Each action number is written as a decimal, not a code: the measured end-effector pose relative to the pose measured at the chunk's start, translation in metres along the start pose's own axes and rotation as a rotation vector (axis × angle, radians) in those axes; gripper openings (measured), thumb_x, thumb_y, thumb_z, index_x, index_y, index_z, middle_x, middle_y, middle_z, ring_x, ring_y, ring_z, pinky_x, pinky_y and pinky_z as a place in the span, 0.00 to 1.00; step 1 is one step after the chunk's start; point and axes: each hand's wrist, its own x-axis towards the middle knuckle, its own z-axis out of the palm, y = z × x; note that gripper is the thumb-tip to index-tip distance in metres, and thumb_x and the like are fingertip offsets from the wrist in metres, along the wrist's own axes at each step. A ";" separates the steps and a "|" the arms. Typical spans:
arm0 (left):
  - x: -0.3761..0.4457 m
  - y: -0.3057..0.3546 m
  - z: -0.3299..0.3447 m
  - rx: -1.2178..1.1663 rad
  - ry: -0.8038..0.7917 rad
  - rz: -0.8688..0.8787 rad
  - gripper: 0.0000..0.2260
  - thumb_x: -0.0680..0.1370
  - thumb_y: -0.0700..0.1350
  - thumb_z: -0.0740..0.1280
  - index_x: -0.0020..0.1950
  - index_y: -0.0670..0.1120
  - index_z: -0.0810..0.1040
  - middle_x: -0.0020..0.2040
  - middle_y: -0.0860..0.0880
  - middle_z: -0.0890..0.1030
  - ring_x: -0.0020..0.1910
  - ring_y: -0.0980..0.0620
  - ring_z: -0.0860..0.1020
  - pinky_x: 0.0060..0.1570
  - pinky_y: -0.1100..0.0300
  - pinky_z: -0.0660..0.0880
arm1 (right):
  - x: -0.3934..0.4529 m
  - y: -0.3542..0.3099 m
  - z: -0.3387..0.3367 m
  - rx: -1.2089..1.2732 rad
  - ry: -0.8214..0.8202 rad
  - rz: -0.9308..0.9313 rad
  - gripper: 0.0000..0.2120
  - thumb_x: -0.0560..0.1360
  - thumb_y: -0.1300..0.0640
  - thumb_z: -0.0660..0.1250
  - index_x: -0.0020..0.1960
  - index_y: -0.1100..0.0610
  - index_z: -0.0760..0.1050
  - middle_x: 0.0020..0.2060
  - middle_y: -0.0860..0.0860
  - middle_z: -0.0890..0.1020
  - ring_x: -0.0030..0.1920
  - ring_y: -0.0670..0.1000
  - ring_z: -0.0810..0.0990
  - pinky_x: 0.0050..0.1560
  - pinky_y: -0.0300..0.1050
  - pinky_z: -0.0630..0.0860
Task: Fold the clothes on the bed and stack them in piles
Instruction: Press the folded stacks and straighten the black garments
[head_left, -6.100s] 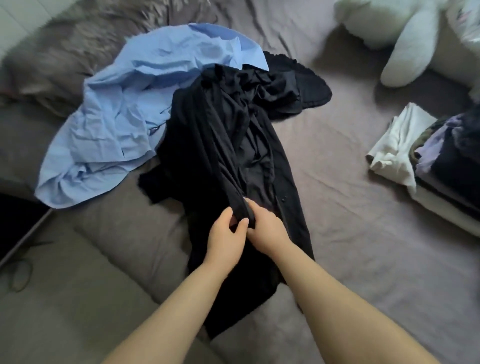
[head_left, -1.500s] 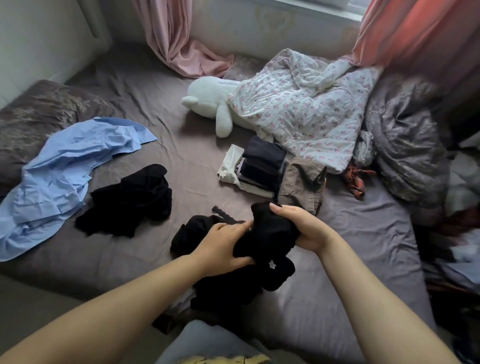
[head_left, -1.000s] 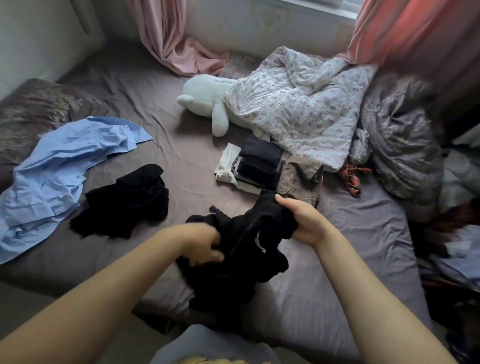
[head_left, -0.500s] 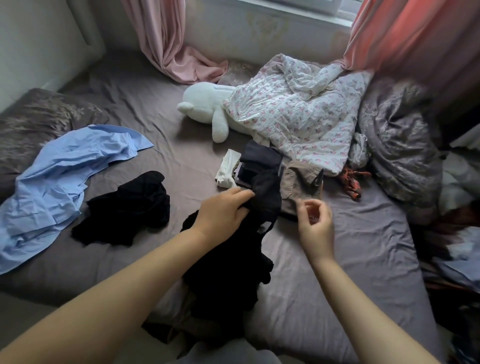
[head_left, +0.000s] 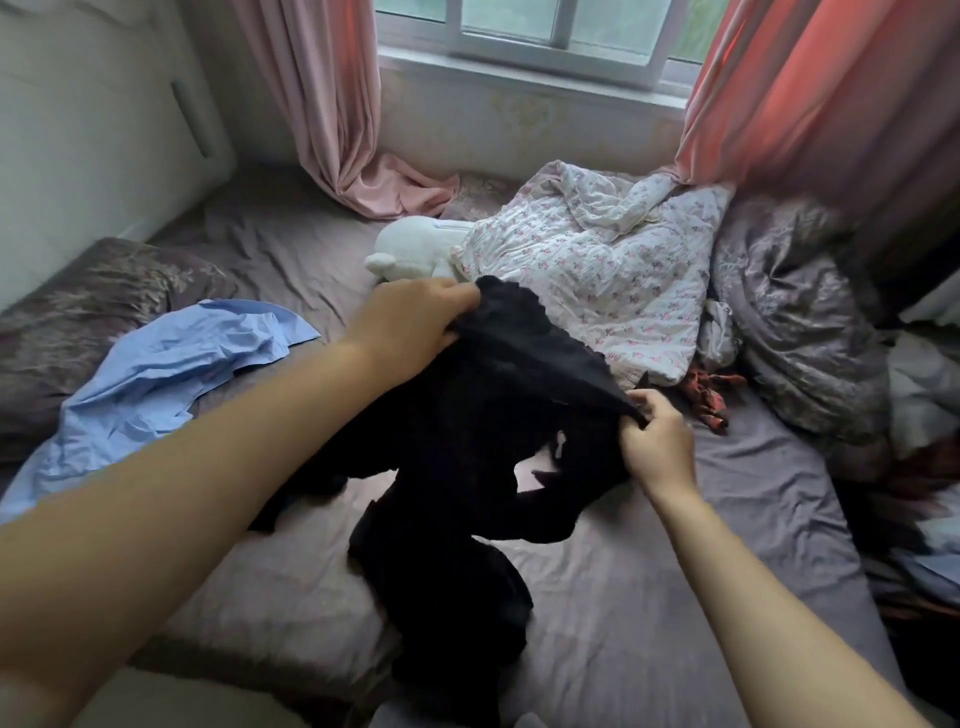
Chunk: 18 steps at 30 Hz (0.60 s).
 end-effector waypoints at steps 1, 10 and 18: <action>0.000 -0.008 0.000 0.114 -0.076 -0.036 0.14 0.75 0.40 0.65 0.60 0.43 0.74 0.56 0.43 0.77 0.49 0.38 0.78 0.40 0.48 0.72 | 0.008 0.002 -0.011 -0.067 0.048 0.026 0.12 0.72 0.64 0.65 0.55 0.58 0.78 0.46 0.59 0.83 0.47 0.59 0.80 0.43 0.45 0.70; -0.011 -0.011 0.029 0.328 -0.245 -0.248 0.29 0.79 0.41 0.57 0.78 0.53 0.52 0.53 0.41 0.79 0.49 0.38 0.79 0.41 0.52 0.68 | 0.013 0.032 -0.027 -0.587 -0.046 0.115 0.14 0.75 0.52 0.65 0.59 0.52 0.75 0.53 0.59 0.81 0.55 0.64 0.78 0.50 0.50 0.71; -0.012 -0.005 0.028 -0.395 -0.293 -0.646 0.31 0.75 0.37 0.50 0.74 0.61 0.61 0.55 0.48 0.75 0.27 0.45 0.81 0.30 0.57 0.78 | 0.019 0.035 -0.027 -0.276 -0.208 0.123 0.34 0.72 0.64 0.61 0.76 0.50 0.59 0.68 0.58 0.69 0.65 0.61 0.72 0.61 0.49 0.69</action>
